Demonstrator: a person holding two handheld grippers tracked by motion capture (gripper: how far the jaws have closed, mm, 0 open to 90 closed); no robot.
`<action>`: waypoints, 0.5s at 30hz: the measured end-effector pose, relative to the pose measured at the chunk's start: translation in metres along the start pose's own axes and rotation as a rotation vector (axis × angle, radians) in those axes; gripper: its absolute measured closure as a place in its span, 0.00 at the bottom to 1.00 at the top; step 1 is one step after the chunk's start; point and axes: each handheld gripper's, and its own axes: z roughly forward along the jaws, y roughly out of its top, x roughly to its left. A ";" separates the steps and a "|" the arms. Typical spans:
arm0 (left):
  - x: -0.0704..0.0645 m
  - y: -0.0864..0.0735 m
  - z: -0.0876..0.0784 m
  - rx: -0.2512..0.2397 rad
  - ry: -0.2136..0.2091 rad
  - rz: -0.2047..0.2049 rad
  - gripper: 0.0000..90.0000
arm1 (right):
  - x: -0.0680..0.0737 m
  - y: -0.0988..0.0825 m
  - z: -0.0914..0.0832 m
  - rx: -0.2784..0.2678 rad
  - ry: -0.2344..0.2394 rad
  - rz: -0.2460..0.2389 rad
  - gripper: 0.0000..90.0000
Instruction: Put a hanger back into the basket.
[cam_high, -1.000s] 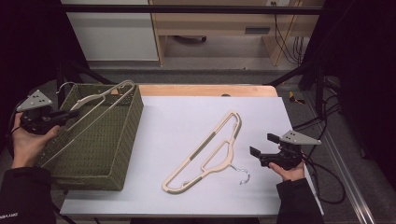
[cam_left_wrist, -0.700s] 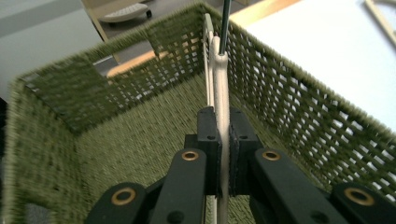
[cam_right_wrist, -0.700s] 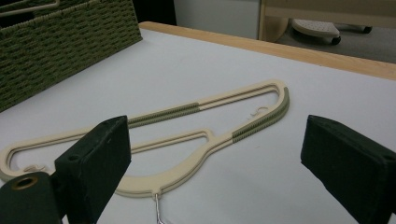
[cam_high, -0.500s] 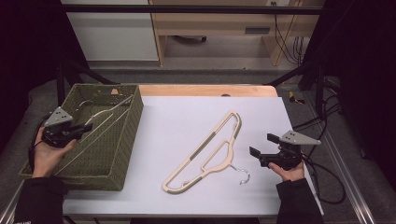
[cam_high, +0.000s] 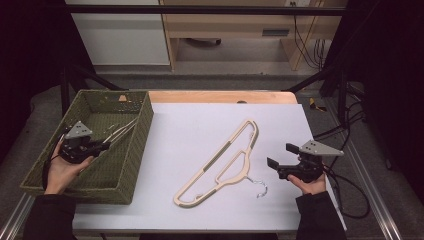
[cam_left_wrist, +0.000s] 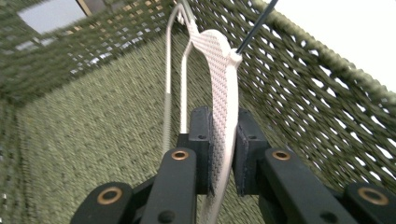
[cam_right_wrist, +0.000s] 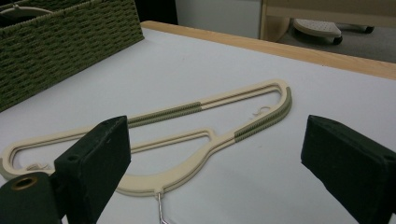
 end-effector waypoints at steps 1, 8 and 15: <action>-0.001 0.000 0.000 0.020 -0.010 0.003 0.87 | 0.000 0.000 0.000 -0.001 0.000 -0.002 0.10; -0.004 -0.007 0.007 0.081 -0.029 -0.008 0.82 | 0.000 0.000 0.000 0.000 0.000 -0.003 0.10; -0.004 -0.007 0.009 0.111 -0.058 -0.008 0.79 | 0.001 -0.001 0.001 0.013 0.006 -0.009 0.10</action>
